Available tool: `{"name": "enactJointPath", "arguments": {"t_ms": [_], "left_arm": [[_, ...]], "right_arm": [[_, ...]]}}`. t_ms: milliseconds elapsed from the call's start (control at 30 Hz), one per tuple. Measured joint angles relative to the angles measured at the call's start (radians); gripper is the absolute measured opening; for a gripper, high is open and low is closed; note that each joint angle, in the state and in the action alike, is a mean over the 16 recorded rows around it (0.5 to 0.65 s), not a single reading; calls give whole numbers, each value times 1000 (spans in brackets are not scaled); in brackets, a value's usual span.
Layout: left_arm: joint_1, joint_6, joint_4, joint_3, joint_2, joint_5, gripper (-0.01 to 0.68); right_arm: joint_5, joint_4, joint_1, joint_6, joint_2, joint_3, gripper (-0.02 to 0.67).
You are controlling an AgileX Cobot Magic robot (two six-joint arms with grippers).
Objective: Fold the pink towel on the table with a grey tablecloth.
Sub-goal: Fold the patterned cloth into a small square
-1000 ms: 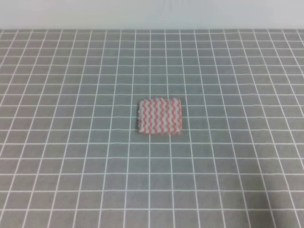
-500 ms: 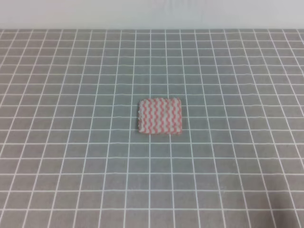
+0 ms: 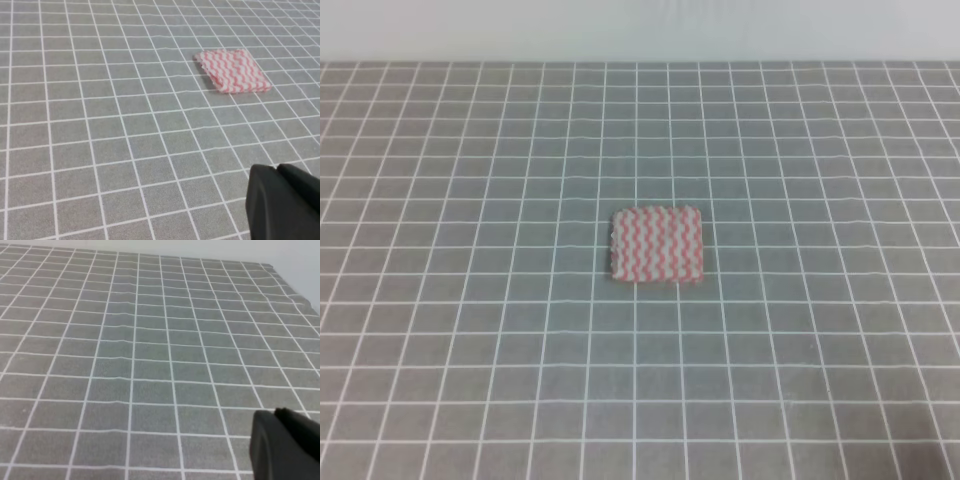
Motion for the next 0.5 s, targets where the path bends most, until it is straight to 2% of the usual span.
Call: {"name": "enactJointPath", "arguments": {"t_ms": [500], "left_arm": [[0, 0, 0, 0, 3, -1, -2]], "right_arm": [[12, 98, 32, -71, -93, 2, -16]]}}
